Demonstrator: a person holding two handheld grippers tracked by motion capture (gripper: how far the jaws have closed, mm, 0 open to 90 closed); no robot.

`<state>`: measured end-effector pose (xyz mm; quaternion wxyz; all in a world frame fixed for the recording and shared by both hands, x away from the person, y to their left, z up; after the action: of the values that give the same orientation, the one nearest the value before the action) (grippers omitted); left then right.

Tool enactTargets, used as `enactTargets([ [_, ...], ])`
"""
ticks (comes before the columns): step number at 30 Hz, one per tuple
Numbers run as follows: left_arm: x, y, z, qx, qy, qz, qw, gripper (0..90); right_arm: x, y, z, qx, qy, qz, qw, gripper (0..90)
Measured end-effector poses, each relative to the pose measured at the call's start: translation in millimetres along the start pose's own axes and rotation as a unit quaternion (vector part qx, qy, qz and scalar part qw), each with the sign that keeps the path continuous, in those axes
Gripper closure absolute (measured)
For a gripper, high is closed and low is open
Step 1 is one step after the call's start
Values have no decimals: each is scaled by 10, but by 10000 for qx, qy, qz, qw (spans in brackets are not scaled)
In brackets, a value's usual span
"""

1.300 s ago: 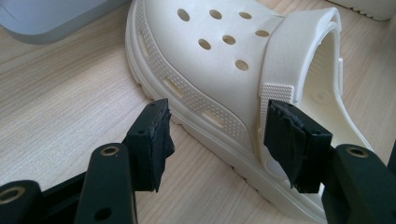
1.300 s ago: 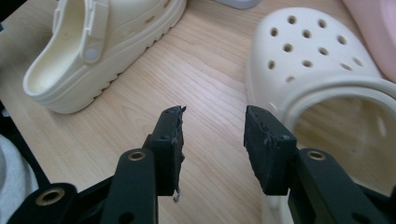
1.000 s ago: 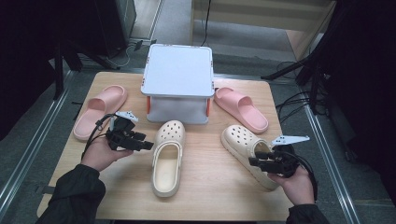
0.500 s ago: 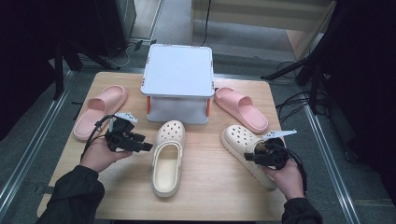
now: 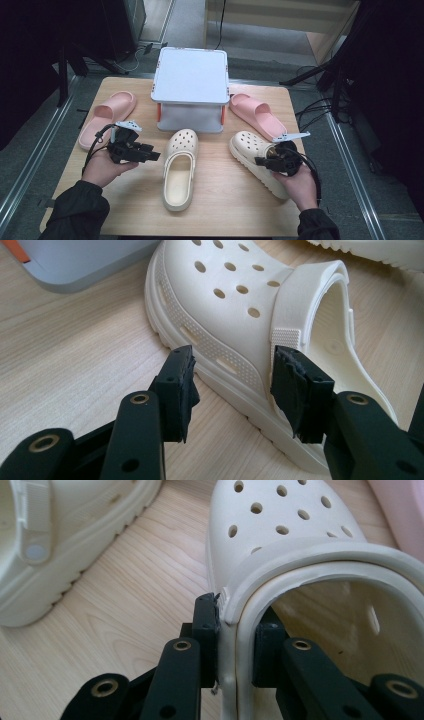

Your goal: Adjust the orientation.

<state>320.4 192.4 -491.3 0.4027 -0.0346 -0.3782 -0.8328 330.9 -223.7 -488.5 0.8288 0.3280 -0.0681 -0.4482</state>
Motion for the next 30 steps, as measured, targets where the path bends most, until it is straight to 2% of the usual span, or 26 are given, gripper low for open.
enactTargets([
  [2,4,-6,-4,2,3,16,10000,510,-46,31,-15,30,32,41,10000,777],
  [3,12,-15,-6,3,-14,14,10000,509,-141,90,-49,44,76,71,9999,777],
  [6,26,-29,-2,-15,-6,2,10000,508,-261,178,-124,80,147,192,9997,777],
  [8,30,-32,6,-5,18,-26,10000,510,-295,205,-149,88,165,224,9996,776],
  [9,52,-28,29,110,-14,-37,9999,512,-364,251,-198,62,169,244,9995,775],
  [11,66,-25,46,151,-7,-70,9999,516,-416,297,-258,43,178,251,9995,776],
  [17,84,-65,40,92,34,-92,9999,519,-504,363,-393,-36,194,336,9992,774],
  [19,87,-81,40,83,41,-85,9999,513,-520,369,-432,-80,104,416,9990,771],
  [21,93,-95,40,68,54,-91,9999,511,-527,364,-472,-153,68,380,9991,772],
  [30,136,-133,4,65,22,-127,9999,496,-603,367,-577,-158,115,416,9989,772],
])
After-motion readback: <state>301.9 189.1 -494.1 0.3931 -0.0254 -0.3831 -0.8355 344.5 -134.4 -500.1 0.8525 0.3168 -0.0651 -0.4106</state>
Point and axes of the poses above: each handheld gripper's, and its own axes: z roughly backward along the jaws, y roughly out of its top, x roughly to its right, the point moved 4 cm from there along -z, roughly forward along the jaws, and after that the axes turned 4 degrees about -y, right-handed, at the moved point
